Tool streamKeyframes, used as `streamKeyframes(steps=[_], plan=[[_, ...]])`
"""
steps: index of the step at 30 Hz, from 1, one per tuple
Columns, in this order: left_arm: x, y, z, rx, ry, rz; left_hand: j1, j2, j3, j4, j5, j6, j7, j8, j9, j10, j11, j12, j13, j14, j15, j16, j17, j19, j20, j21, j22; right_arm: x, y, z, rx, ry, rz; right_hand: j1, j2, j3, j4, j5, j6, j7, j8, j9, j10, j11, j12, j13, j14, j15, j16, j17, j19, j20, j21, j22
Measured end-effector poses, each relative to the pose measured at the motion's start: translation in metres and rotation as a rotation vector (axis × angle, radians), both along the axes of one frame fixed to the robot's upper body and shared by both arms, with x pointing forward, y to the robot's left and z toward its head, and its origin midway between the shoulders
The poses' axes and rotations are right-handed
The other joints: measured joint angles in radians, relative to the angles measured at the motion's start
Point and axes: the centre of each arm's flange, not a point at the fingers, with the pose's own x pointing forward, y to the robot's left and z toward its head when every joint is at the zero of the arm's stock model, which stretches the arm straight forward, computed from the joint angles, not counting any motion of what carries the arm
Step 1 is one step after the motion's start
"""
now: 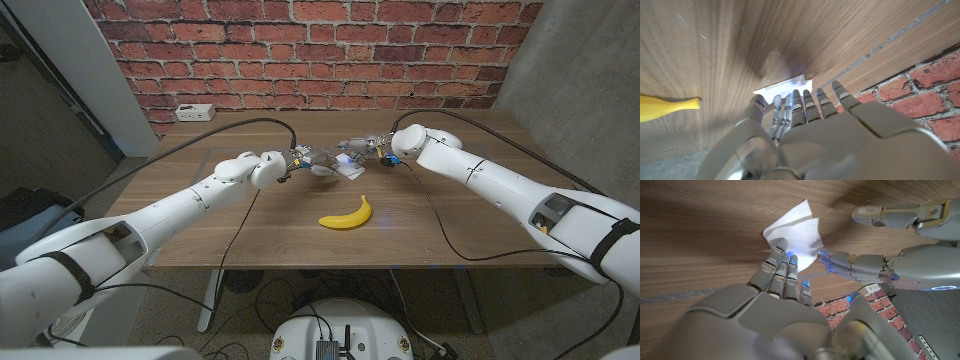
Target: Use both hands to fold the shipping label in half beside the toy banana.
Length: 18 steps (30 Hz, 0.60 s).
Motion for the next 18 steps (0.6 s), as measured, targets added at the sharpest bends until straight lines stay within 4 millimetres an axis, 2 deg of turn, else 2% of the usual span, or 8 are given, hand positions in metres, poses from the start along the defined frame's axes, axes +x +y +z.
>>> streamKeyframes(steps=[4, 12, 18], plan=[[0.001, -0.003, -0.002, 0.019, 0.022, 0.001, -0.008, 0.003, -0.004, 0.004, 0.000, -0.014, -0.004, 0.000, 0.000, -0.009, 0.001, 0.000, -0.005, -0.017, 0.001, 0.000, 0.000, -0.011, -0.008, -0.005, 0.000, 0.000, 0.000, 0.000, 0.001, -0.001, 0.000, 0.000, 0.000, 0.000, 0.000, 0.000, 0.000, 0.000, 0.000, 0.000, 0.000, 0.000, 0.000, 0.000, 0.000, 0.000, 0.000, 0.000, 0.000, 0.000, 0.000, 0.001], [0.005, -0.010, -0.002, 0.055, 0.053, 0.006, -0.032, 0.000, -0.014, 0.014, 0.000, -0.089, -0.013, 0.000, 0.000, -0.077, 0.001, 0.000, -0.023, -0.074, 0.008, 0.000, 0.000, -0.049, -0.017, -0.029, 0.000, 0.000, 0.000, 0.000, 0.001, -0.003, 0.002, 0.000, 0.000, 0.000, 0.000, 0.000, 0.000, 0.000, 0.000, 0.000, 0.000, 0.000, 0.000, 0.000, 0.004, 0.004, -0.005, 0.000, 0.000, 0.000, 0.000, 0.002], [0.009, -0.013, -0.004, 0.075, 0.074, 0.010, -0.041, 0.002, -0.018, 0.018, 0.000, -0.107, -0.007, 0.000, 0.000, -0.094, 0.001, 0.000, -0.028, -0.094, 0.007, 0.000, 0.000, -0.063, -0.021, -0.039, 0.000, 0.001, 0.000, 0.000, 0.002, -0.003, 0.003, 0.000, 0.000, 0.000, 0.000, 0.000, 0.008, 0.008, 0.000, 0.000, 0.000, 0.000, 0.000, 0.000, 0.011, 0.000, -0.005, 0.000, 0.007, 0.003, 0.000, 0.002]])
